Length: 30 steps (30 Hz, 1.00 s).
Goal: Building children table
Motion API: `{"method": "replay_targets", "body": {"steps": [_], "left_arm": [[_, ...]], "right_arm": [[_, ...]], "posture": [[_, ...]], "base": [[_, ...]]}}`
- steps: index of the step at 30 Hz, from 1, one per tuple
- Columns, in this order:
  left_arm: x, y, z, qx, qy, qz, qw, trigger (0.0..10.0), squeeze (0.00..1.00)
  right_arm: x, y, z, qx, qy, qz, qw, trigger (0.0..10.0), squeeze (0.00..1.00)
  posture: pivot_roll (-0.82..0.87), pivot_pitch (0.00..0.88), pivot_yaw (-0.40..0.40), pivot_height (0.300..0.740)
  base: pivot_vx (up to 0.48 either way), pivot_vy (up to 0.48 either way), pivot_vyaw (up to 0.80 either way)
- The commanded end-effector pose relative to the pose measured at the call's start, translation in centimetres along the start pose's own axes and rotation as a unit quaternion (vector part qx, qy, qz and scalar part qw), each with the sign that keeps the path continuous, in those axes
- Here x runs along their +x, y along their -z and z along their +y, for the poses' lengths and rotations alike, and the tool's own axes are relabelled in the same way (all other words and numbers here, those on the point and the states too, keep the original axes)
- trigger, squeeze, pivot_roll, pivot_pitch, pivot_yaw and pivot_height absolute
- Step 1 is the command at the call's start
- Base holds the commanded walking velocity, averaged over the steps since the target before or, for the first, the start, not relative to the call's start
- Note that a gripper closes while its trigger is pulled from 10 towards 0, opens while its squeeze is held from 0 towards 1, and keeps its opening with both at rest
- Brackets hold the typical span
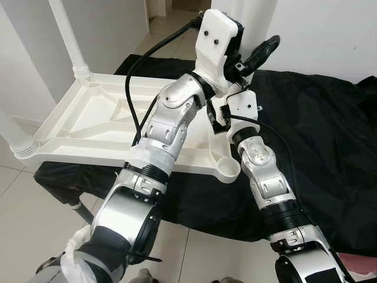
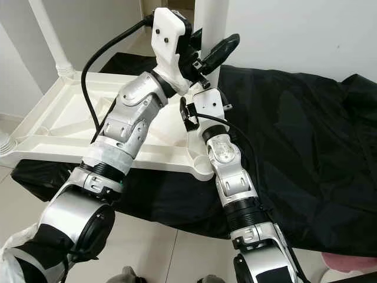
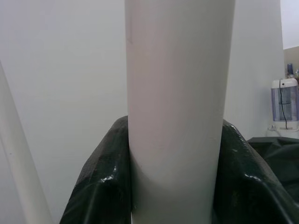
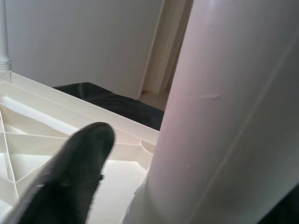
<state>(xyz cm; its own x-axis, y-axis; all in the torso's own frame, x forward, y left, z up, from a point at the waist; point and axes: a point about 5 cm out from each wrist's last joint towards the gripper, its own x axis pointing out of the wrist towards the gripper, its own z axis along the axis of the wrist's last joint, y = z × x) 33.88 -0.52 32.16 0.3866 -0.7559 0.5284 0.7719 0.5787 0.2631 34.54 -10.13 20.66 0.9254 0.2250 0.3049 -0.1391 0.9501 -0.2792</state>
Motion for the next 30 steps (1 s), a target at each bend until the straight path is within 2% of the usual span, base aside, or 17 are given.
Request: {"method": "replay_targets", "body": {"steps": [1,2,9,16,17,19,20,25,30], "left_arm": [[-0.2,0.0,0.6,0.001,-0.067,0.001,0.998,10.0,0.0],[-0.2,0.0,0.6,0.0,-0.067,0.002,0.998,10.0,0.0],[-0.1,0.0,0.5,0.0,-0.066,0.004,0.998,10.0,0.0],[-0.1,0.1,0.3,0.0,-0.061,0.008,0.998,10.0,0.0],[-0.1,0.0,0.1,-0.004,-0.056,0.007,0.998,10.0,0.0],[-0.1,0.0,0.1,-0.006,-0.053,0.007,0.999,10.0,0.0],[-0.1,0.0,0.0,-0.015,-0.052,0.003,0.999,10.0,1.0],[-0.2,-0.1,-0.4,-0.029,-0.037,-0.003,0.999,10.0,1.0],[-0.2,0.0,-0.7,-0.02,-0.029,0.004,0.999,10.0,1.0]], "right_arm": [[0.2,-0.2,-0.2,0.003,0.007,-0.007,1.0,3.6,0.0],[0.2,-0.2,-0.2,0.006,0.009,-0.008,1.0,0.0,0.0],[0.3,0.0,-0.2,0.021,0.021,-0.013,0.999,0.0,0.0],[0.1,0.0,-1.1,0.052,0.055,-0.012,0.997,0.0,0.0],[0.2,0.1,-1.4,0.064,0.069,-0.008,0.996,10.0,0.0],[0.2,0.1,-1.7,0.072,0.079,-0.005,0.994,10.0,0.0],[0.2,0.2,-1.8,0.085,0.083,-0.001,0.993,10.0,0.0],[0.3,0.2,-1.9,0.083,0.087,0.002,0.993,10.0,0.0],[0.2,0.3,-2.1,0.086,0.097,0.004,0.992,10.0,0.0]], "posture": [[-0.07,0.0,0.029,0.74],[-0.07,0.0,0.03,0.74],[-0.07,0.0,0.033,0.74],[-0.07,0.0,0.033,0.74],[-0.07,0.0,0.033,0.74],[-0.07,0.0,0.033,0.74],[-0.07,0.0,0.035,0.74],[-0.07,0.0,0.035,0.74],[-0.07,0.0,0.035,0.74]], "base": [[0.0,0.0,0.0],[0.0,0.0,0.0],[0.0,0.0,0.0],[0.0,0.0,0.0],[0.0,0.0,0.0],[0.0,0.0,0.0],[0.0,0.0,0.0],[0.0,0.0,0.0],[0.0,0.0,0.0]]}}
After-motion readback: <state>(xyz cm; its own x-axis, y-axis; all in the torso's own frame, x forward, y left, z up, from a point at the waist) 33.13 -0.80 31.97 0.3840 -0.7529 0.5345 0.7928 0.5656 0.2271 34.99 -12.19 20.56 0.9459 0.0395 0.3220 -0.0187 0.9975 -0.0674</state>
